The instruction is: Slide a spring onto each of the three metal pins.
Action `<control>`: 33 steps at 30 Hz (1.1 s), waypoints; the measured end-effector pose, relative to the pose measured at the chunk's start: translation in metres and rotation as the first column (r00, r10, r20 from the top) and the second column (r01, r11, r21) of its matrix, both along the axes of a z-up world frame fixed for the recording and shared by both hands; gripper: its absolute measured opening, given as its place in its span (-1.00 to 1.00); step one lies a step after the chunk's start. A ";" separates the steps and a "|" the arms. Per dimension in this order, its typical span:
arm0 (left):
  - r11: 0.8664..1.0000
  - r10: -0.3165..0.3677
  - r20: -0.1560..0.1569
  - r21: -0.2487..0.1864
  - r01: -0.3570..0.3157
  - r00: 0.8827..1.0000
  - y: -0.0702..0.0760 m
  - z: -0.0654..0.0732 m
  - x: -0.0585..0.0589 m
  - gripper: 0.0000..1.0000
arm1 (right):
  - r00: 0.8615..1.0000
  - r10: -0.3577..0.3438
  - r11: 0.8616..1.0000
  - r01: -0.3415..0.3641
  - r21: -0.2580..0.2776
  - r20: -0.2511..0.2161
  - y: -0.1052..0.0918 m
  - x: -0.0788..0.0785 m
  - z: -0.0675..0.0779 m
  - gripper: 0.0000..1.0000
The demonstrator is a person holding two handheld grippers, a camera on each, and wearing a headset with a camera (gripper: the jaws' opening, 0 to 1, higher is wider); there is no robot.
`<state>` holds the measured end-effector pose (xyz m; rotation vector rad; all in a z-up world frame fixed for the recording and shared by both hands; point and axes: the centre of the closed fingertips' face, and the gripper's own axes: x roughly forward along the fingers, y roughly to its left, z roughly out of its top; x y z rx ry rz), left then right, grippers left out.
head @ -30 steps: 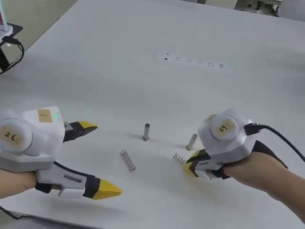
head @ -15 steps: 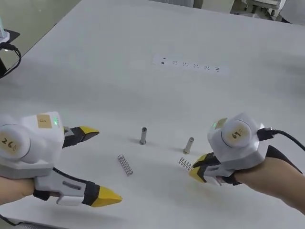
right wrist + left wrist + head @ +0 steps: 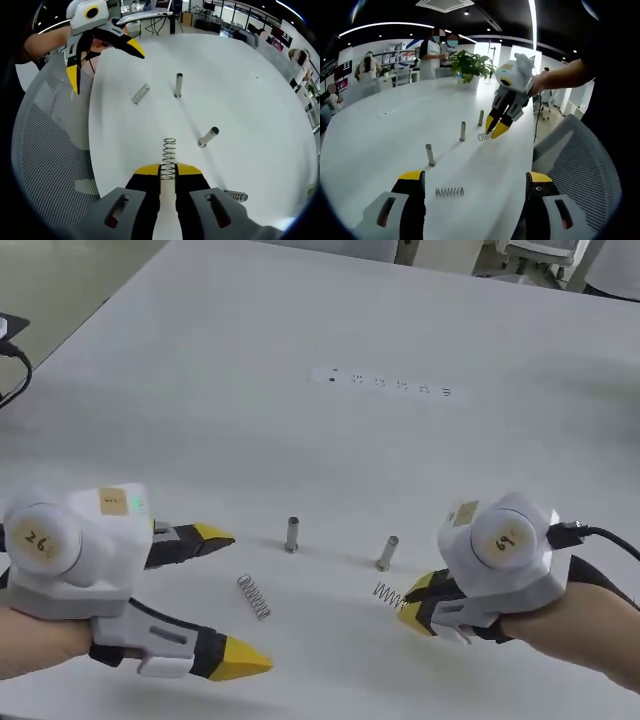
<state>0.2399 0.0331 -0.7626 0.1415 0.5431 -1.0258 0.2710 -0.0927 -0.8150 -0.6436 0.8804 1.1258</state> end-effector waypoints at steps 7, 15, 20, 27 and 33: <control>0.997 -0.022 0.004 -0.072 0.023 1.000 -0.015 0.006 0.009 0.43 | 0.998 0.060 0.998 -0.060 0.005 0.020 0.000 -0.005 0.006 -0.85; 0.989 -0.097 0.062 -0.105 0.103 0.993 -0.036 0.002 0.006 0.39 | 0.993 0.114 0.993 -0.115 0.010 0.034 0.001 -0.009 0.010 -0.85; 0.986 -0.098 0.047 -0.132 0.103 0.994 -0.044 0.005 0.008 0.30 | 0.990 0.138 0.990 -0.139 0.013 0.042 0.005 -0.011 0.015 -0.85; 0.983 -0.091 0.026 -0.159 0.094 0.995 -0.057 0.008 0.010 0.18 | 0.980 0.189 0.981 -0.191 0.023 0.061 0.015 -0.016 0.023 -0.85; 0.980 -0.100 0.000 -0.170 0.099 0.995 -0.066 0.007 0.010 0.03 | 0.969 0.237 0.970 -0.240 0.029 0.075 0.020 -0.020 0.030 -0.85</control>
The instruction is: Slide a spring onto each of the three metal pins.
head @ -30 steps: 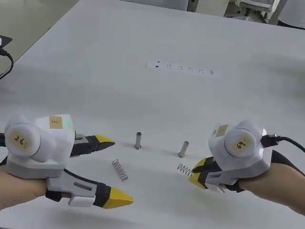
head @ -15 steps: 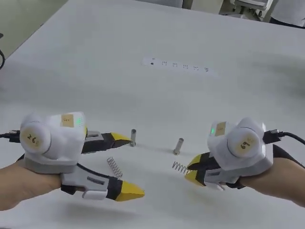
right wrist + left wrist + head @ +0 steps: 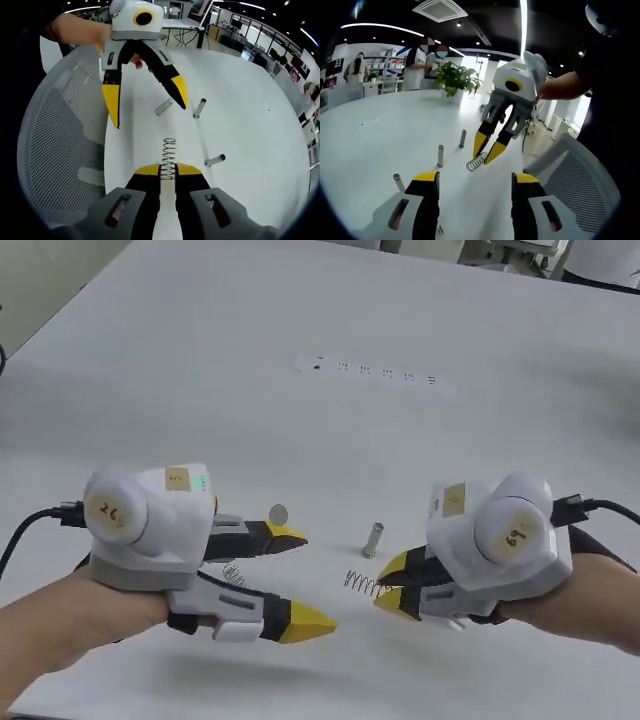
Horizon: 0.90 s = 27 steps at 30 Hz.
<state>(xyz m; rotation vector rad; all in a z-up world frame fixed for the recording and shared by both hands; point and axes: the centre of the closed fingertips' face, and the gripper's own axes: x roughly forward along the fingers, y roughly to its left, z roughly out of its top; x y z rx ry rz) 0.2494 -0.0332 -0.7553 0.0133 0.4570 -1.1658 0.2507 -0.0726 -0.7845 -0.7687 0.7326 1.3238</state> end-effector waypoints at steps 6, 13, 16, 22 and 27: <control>1.000 -0.021 -0.016 -0.008 0.021 1.000 -0.008 -0.001 -0.002 -0.07 | 0.997 0.075 0.997 -0.075 -0.001 0.022 0.003 -0.007 0.006 -0.85; 0.999 -0.037 -0.022 -0.031 0.036 0.999 -0.016 0.001 -0.001 -0.27 | 0.992 0.120 0.993 -0.120 -0.011 0.043 0.002 -0.009 0.011 -0.85; 0.999 -0.043 -0.011 -0.032 0.043 0.999 -0.019 0.003 0.000 -0.35 | 0.990 0.134 0.991 -0.134 -0.006 0.049 0.004 -0.011 0.013 -0.85; 0.997 -0.060 0.002 -0.053 0.060 0.998 -0.025 0.009 0.001 -0.55 | 0.984 0.163 0.986 -0.164 0.011 0.071 0.006 -0.011 0.020 -0.85; 0.995 -0.068 0.004 -0.071 0.068 0.998 -0.028 0.011 0.000 -0.68 | 0.983 0.166 0.985 -0.169 0.037 0.079 0.005 -0.010 0.025 -0.85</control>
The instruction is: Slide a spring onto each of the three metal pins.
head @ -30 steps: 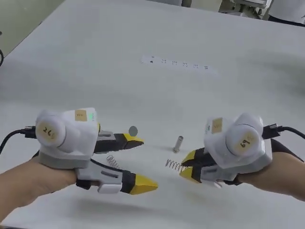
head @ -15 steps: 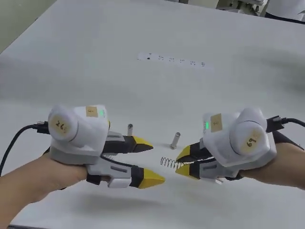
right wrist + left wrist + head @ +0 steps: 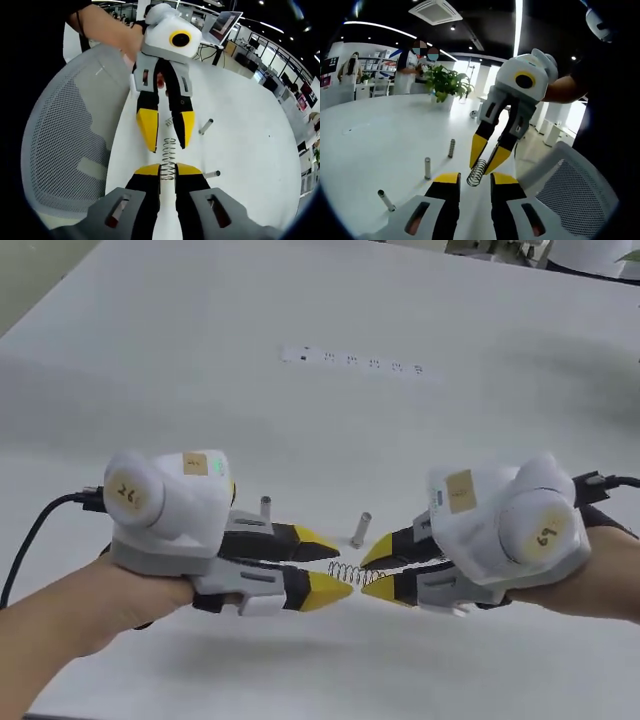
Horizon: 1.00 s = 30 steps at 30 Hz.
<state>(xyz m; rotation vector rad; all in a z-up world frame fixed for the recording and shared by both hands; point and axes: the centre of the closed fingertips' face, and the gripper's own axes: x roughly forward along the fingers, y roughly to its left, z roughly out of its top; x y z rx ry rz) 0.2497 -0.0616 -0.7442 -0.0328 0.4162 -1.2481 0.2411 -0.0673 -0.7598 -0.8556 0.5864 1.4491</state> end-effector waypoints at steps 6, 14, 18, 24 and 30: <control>1.000 -0.001 -0.001 -0.009 0.001 1.000 -0.002 0.001 0.001 -0.70 | 1.000 0.005 1.000 -0.005 0.014 0.005 0.001 0.000 0.003 -0.85; 0.999 -0.022 0.009 -0.029 0.022 1.000 -0.005 0.007 -0.002 -0.89 | 1.000 0.021 0.999 -0.022 0.041 0.013 0.005 -0.002 0.008 -0.85; 0.999 -0.022 0.018 -0.028 0.022 1.000 -0.005 0.008 -0.002 -0.91 | 1.000 0.023 0.999 -0.024 0.044 0.010 0.004 -0.002 0.009 -0.85; 0.999 -0.022 0.011 -0.024 0.022 1.000 -0.005 0.007 -0.003 -0.89 | 1.000 0.021 0.997 -0.022 0.069 0.012 0.004 -0.002 0.013 -0.85; 0.999 -0.021 0.021 -0.029 0.022 1.000 -0.003 0.010 -0.002 -0.92 | 0.999 0.031 0.997 -0.032 0.075 0.017 0.005 -0.002 0.015 -0.85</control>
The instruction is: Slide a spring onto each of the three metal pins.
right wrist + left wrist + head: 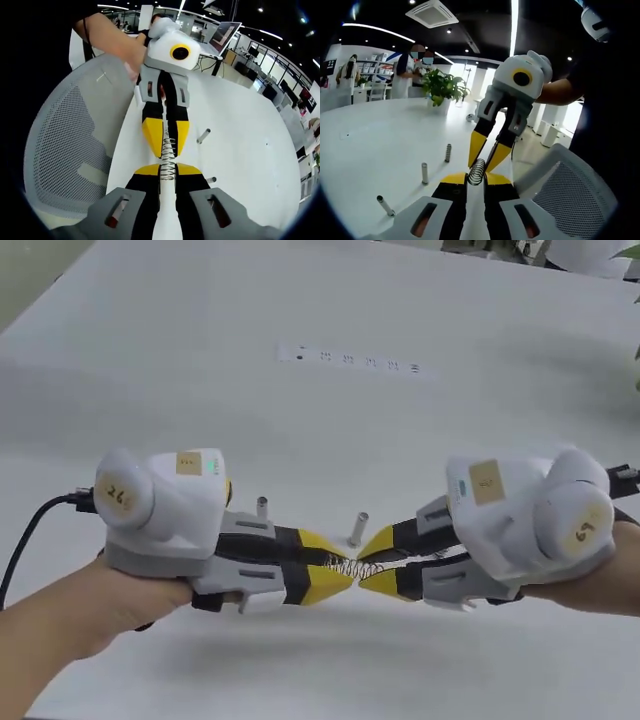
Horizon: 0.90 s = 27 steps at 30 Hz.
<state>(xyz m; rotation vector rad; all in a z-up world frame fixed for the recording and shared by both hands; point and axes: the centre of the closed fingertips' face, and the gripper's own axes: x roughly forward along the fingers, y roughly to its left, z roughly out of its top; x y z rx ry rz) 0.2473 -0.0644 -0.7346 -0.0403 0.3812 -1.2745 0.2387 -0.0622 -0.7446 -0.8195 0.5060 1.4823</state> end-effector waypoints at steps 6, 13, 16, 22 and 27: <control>1.000 0.004 -0.008 -0.019 -0.004 1.000 -0.001 0.004 -0.001 -0.87 | 1.000 0.024 0.999 -0.024 -0.021 0.018 -0.001 -0.002 -0.001 -0.85; 1.000 -0.007 0.011 -0.010 0.007 1.000 -0.001 0.004 -0.002 -0.93 | 0.999 0.035 0.999 -0.034 -0.025 0.025 0.000 -0.003 -0.001 -0.85; 1.000 -0.010 0.019 -0.010 0.010 1.000 -0.001 0.004 -0.002 -0.95 | 0.999 0.040 0.999 -0.039 -0.031 0.029 0.000 -0.003 -0.001 -0.85; 1.000 -0.017 0.032 -0.010 0.018 0.999 -0.002 0.005 -0.003 -0.96 | 0.998 0.048 0.998 -0.047 -0.037 0.031 -0.001 -0.004 -0.001 -0.85; 1.000 -0.016 0.035 -0.011 0.017 0.999 -0.003 0.006 -0.003 -0.97 | 0.999 0.033 0.999 -0.032 -0.022 0.021 -0.002 -0.005 0.000 -0.84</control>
